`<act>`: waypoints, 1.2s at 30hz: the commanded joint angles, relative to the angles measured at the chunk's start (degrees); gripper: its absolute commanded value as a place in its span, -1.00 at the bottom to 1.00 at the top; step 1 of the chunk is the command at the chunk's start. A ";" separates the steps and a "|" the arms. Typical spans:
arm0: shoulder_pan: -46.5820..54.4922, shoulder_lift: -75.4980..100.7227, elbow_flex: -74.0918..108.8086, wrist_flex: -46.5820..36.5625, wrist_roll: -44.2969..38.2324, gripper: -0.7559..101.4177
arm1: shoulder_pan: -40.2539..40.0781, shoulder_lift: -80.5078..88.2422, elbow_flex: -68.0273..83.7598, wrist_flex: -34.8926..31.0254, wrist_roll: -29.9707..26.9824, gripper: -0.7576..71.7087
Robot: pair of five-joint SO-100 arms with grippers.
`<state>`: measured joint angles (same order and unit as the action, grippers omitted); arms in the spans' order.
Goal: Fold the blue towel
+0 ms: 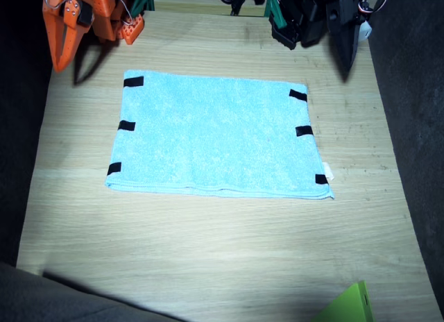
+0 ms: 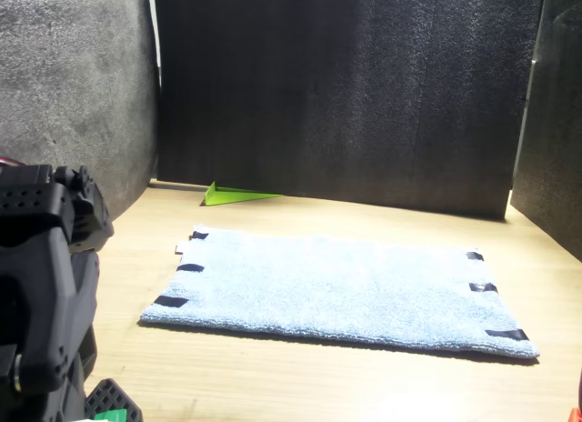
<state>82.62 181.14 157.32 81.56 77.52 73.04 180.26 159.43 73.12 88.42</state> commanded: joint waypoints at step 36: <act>2.29 -53.26 -19.42 -11.16 -2.46 -0.99 | -0.70 -43.86 -20.57 -8.35 0.53 -0.98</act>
<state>84.81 138.69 143.53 71.19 75.85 72.42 158.03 151.52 65.30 88.42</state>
